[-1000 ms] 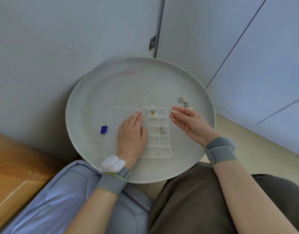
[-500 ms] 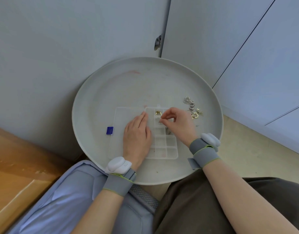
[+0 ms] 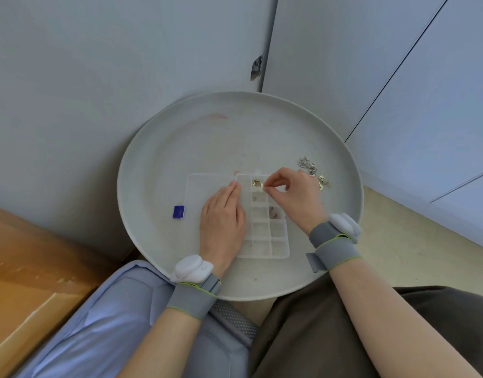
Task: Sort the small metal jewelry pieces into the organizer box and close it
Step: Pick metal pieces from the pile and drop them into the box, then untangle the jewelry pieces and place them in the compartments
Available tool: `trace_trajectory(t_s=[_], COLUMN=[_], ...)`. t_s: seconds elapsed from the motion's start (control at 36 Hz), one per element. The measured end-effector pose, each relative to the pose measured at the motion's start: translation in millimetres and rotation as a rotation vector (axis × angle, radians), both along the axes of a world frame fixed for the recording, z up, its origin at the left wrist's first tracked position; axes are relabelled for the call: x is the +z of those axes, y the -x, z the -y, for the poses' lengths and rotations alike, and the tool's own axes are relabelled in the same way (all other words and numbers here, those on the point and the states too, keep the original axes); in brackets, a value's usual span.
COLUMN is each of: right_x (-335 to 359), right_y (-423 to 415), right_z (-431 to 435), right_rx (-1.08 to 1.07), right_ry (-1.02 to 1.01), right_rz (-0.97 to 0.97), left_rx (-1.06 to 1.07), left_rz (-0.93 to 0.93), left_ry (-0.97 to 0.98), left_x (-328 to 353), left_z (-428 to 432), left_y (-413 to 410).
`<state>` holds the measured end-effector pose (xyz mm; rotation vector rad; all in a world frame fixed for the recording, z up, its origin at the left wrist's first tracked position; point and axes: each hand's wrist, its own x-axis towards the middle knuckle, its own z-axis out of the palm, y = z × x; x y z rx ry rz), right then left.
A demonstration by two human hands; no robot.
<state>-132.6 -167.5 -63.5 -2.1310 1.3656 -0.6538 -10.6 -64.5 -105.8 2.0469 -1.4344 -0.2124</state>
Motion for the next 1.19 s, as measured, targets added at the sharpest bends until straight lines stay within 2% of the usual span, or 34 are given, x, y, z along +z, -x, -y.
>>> trace_trajectory(t_s=[0.06,0.25,0.44,0.56,0.78,0.83,0.89,1.06,1.19], right_x=[3,0,-13,-13,-13,-11,-7,2,9], right_y=[12,71,71,62,54,54,53,50,42], right_z=[7,24,26,25,22,21,20,19,19], right_rx=[-0.090,-0.410,-0.338,-0.287,-0.306,-0.315,-0.329,-0.371,-0.342], right_ry=[-0.006,-0.001,-0.105,-0.048,-0.027,-0.033,-0.090,-0.431,-0.775], right_rz=[0.051,0.019,-0.128,-0.219,-0.267,-0.201,-0.026,0.491,0.808], left_rx=[-0.001,0.000,0.002,0.007,0.006,0.006,0.010,0.016,0.018], left_rz=[-0.005,-0.001,-0.001,0.001,-0.007,-0.007,-0.003,-0.009,-0.009], left_ry=[-0.005,-0.018,-0.011,-0.002,-0.007,-0.007,-0.007,-0.001,-0.001], left_x=[0,-4,-4,-4,-5,-5,-5,-4,-4], left_z=[0,1,2,1,0,0,1,0,1], left_y=[0,0,-1,-2,-2,-2,-2,-1,-1])
